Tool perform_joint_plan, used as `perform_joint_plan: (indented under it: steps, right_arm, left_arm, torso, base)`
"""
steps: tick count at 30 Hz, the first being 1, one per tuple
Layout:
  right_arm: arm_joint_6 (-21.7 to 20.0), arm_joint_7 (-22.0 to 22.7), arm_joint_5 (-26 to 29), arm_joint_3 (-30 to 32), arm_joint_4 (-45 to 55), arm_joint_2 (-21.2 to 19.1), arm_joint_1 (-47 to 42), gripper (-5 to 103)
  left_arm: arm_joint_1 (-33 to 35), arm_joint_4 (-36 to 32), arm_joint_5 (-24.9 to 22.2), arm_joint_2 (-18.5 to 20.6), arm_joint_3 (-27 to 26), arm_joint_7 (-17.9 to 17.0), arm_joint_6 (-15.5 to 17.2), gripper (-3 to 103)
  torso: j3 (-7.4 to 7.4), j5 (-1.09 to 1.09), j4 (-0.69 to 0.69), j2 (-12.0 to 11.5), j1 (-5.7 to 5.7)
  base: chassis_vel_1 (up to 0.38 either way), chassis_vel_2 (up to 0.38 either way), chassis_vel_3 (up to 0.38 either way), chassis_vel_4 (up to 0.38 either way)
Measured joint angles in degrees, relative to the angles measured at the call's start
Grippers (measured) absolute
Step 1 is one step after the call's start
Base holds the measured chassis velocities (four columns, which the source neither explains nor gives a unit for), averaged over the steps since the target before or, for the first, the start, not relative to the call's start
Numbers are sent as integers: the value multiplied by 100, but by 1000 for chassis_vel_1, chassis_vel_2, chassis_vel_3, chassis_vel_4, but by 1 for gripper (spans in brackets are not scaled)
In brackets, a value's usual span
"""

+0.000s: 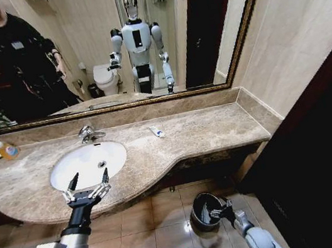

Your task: Pick up the trash from the sink and place it in the trash bin.

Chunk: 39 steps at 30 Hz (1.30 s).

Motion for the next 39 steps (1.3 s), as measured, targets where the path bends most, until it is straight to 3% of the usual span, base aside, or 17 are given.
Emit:
perform_joint_plan:
  steps: [11,16,20,22,30,33,37,39]
  right_arm:
    - [-19,55,91,-12,163,-47,-34,100]
    - [-129,109,350,105,801,-115,-236,100]
    - [-462,104,554,337,1801,-109,-632,100]
    - [-708,-112,601,563,2526,-16,-995,100]
    - [-911,-261,822,765,4252,-13,-1676,100]
    - [-1053,-246,901,750,4552,-68,-1619,100]
    - [-1477,-194,1221,595,4884,-405,-983,100]
    - [-1714,-135,1479,401,4786,-760,-398,100]
  left_arm:
    - [0,0,0,0,0,0,0,100]
    - [0,0,0,0,0,0,0,100]
    - [0,0,0,0,0,0,0,100]
    - [0,0,0,0,0,0,0,100]
    - [0,0,0,0,0,0,0,100]
    - [0,0,0,0,0,0,0,100]
    - [0,0,0,0,0,0,0,100]
    - [0,0,0,0,0,0,0,100]
  torso:
    - [0,0,0,0,0]
    - [0,0,1,0,0]
    - [0,-1,1,0,0]
    - [0,0,-1,0,0]
    - [-1,-1,-1,0,-1]
    - [0,-1,-1,0,-1]
    - [-1,0,0,0,-1]
    - [0,0,1,0,0]
  base:
    - [0,0,0,0]
    - [0,0,0,0]
    - [0,0,0,0]
    - [0,0,0,0]
    - [0,0,0,0]
    - [0,0,0,0]
    - [0,0,0,0]
    - [0,0,0,0]
